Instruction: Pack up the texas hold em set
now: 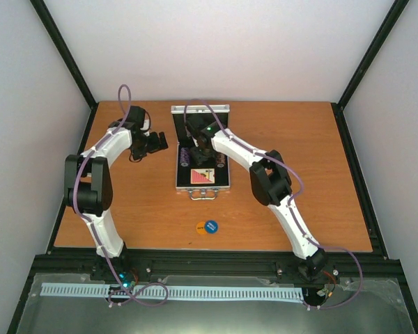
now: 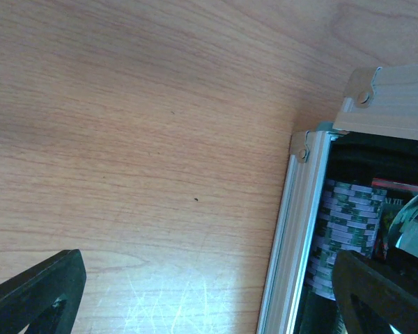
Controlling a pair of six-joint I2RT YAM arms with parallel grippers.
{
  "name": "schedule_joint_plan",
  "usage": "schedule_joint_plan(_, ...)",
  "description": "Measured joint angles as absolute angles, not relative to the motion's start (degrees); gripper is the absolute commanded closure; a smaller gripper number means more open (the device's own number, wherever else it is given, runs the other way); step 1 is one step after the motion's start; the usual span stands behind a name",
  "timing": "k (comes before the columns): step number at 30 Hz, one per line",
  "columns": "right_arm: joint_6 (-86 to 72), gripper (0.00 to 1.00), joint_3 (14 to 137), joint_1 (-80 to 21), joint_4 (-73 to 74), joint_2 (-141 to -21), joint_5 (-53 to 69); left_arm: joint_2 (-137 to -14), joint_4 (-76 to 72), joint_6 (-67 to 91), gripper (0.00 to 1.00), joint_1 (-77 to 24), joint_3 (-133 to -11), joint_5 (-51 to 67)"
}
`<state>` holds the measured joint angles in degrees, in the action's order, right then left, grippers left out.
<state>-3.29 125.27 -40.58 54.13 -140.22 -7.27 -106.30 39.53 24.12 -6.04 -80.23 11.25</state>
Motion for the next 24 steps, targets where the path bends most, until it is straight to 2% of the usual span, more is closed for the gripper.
schedule_joint_plan(2,-3.8,0.56,125.3,-40.6,53.9,-140.5,-7.8,-106.8,39.5,24.1,0.0,-6.0,-80.2,11.4)
schedule_joint_plan(5,-4.3,0.49,125.3,-40.5,53.5,-140.8,-8.8,-107.3,39.5,24.0,0.0,-6.0,-80.2,11.8)
schedule_joint_plan(6,-4.5,0.44,125.3,-40.5,53.5,-140.9,-9.2,-107.4,39.5,24.0,0.0,-6.0,-80.2,11.9)
schedule_joint_plan(7,-4.6,0.35,125.3,-40.5,53.4,-141.0,-9.6,-107.5,39.5,24.0,0.0,-6.0,-80.2,12.0)
schedule_joint_plan(11,-5.5,0.17,125.3,-40.5,53.3,-141.1,-10.8,-107.7,39.5,23.9,0.0,-6.0,-80.2,12.2)
schedule_joint_plan(13,-5.6,0.01,125.3,-40.5,53.0,-141.1,-10.8,-107.7,39.5,23.9,0.0,-6.0,-80.2,12.3)
schedule_joint_plan(24,-4.9,0.0,125.3,-40.4,53.1,-140.5,-10.5,-107.8,39.5,23.9,0.0,-6.0,-80.2,12.3)
